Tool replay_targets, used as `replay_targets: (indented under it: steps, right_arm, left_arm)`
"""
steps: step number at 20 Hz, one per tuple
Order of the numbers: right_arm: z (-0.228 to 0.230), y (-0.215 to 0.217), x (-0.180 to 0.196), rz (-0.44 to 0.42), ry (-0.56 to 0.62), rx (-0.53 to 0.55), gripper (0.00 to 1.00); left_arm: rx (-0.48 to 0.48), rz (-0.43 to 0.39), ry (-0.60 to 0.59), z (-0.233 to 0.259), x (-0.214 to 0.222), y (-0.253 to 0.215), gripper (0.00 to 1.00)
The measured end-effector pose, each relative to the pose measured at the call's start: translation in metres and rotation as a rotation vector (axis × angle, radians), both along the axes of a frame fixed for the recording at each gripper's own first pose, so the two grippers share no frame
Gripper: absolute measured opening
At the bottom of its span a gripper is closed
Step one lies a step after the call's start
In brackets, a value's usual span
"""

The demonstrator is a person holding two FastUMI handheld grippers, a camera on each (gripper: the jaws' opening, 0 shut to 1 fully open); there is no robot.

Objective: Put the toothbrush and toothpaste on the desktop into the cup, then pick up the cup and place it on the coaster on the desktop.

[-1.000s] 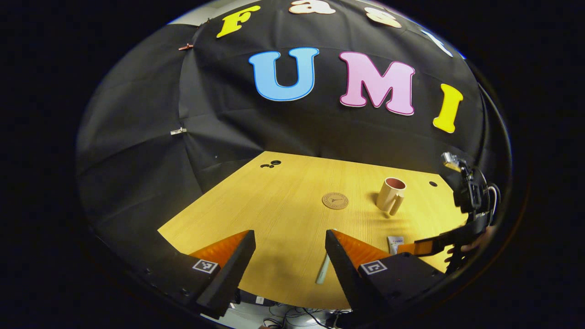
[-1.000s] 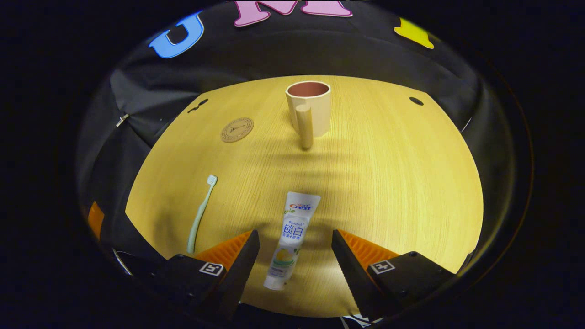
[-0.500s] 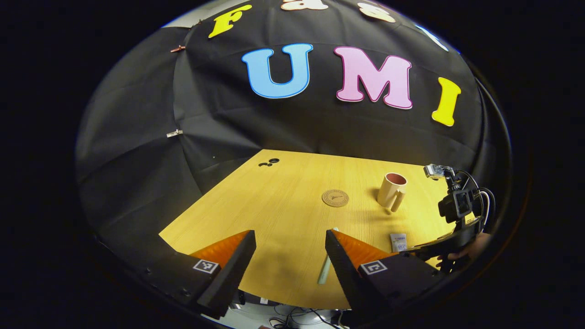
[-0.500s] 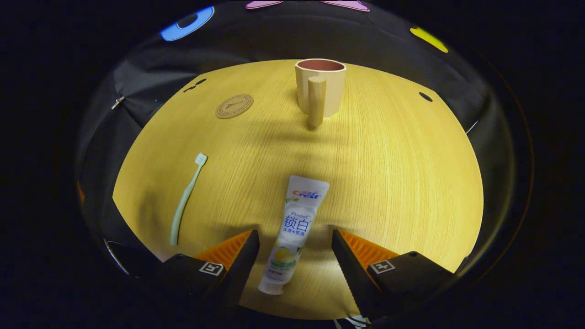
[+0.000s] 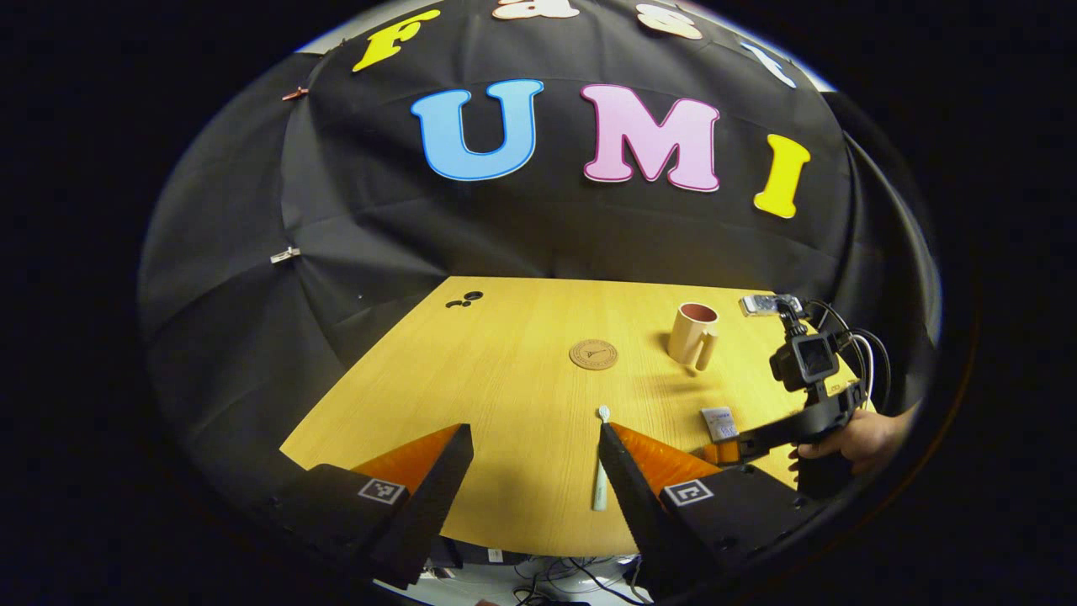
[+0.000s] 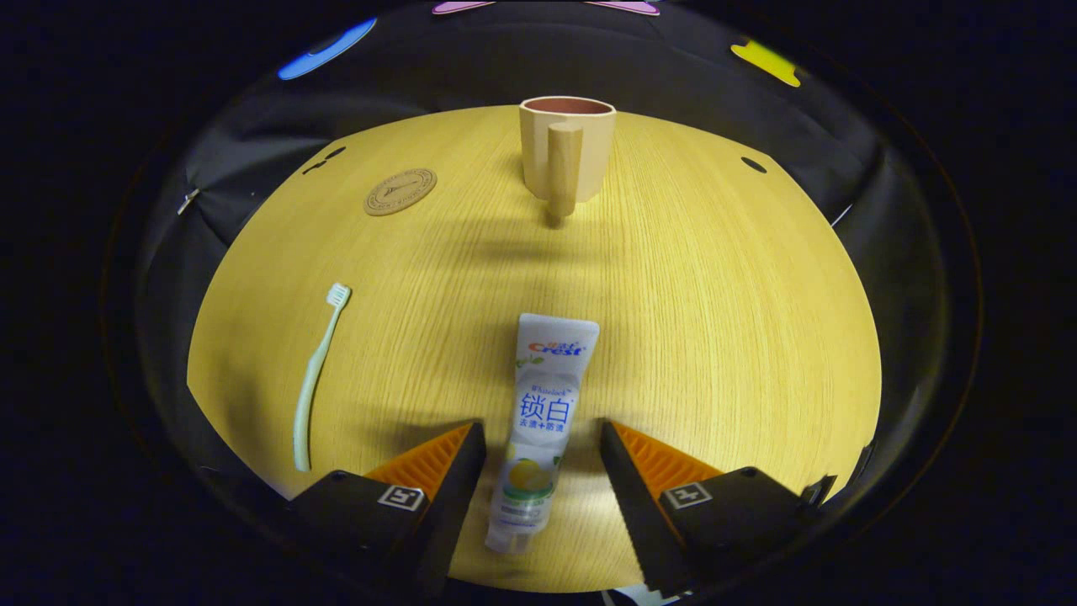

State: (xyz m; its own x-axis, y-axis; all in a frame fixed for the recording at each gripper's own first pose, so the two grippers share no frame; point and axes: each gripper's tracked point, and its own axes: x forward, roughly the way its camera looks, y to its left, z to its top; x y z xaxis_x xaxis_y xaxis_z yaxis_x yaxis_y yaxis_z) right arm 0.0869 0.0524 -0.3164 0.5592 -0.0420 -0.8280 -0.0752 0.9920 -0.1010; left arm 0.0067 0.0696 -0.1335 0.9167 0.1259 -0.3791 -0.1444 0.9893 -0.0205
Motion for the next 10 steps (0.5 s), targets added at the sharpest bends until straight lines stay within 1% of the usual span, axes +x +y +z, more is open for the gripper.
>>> replay_targets:
  steps: [1, 2, 4, 5, 6, 7, 8, 9, 10]
  right_arm:
    - [0.003, 0.002, 0.001, 0.002, 0.001, 0.002, 0.81]
    - [0.001, 0.002, 0.004, -0.021, 0.007, 0.001, 0.76]
    - [0.001, 0.003, 0.006, -0.085, 0.033, 0.009, 0.44]
    - [-0.002, 0.003, 0.007, -0.100, 0.059, 0.006, 0.44]
    - [-0.002, 0.003, 0.007, -0.093, 0.079, 0.003, 0.44]
    - [-0.002, 0.003, 0.005, -0.076, 0.103, 0.003, 0.48]
    - [-0.002, 0.004, 0.005, -0.058, 0.106, 0.003, 0.44]
    - [-0.002, 0.004, 0.006, -0.041, 0.100, 0.000, 0.44]
    - [-0.002, 0.005, 0.005, -0.017, 0.089, 0.002, 0.40]
  left_arm:
    - [0.002, -0.023, -0.004, -0.002, -0.003, 0.003, 0.96]
    - [0.003, -0.046, -0.008, -0.002, -0.004, 0.007, 0.96]
    - [0.000, -0.085, -0.011, -0.005, -0.007, 0.013, 0.96]
    - [0.000, -0.105, -0.020, -0.004, -0.008, 0.016, 0.96]
    - [0.006, -0.121, -0.026, -0.003, -0.007, 0.018, 0.92]
    - [0.019, -0.124, -0.021, -0.006, -0.006, 0.022, 0.96]
    - [0.029, -0.121, -0.016, -0.006, -0.004, 0.025, 0.96]
    - [0.035, -0.119, -0.023, -0.006, 0.000, 0.026, 0.96]
    - [0.040, -0.112, -0.020, -0.006, 0.006, 0.026, 0.96]
